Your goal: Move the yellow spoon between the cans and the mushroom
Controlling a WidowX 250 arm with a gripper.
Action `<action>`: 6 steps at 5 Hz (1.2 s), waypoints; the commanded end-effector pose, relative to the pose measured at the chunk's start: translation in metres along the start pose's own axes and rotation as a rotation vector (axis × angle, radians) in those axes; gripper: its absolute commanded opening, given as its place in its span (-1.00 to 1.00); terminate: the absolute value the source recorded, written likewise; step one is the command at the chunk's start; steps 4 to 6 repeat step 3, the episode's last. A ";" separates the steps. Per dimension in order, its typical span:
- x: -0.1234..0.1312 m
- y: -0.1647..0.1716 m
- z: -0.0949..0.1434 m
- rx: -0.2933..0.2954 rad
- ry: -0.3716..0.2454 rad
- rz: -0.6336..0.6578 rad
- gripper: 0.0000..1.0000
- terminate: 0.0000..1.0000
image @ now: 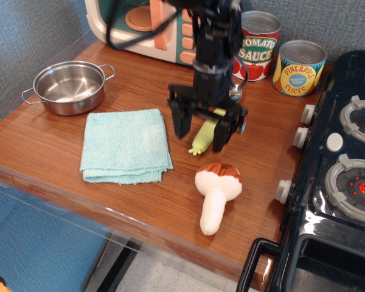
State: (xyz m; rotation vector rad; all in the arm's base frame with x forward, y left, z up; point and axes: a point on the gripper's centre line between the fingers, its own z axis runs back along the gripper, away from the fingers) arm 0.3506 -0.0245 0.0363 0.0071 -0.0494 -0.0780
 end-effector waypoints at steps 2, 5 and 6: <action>-0.005 0.003 0.056 -0.019 -0.153 -0.015 1.00 -1.00; -0.005 0.003 0.056 -0.019 -0.153 -0.015 1.00 1.00; -0.005 0.003 0.056 -0.019 -0.153 -0.015 1.00 1.00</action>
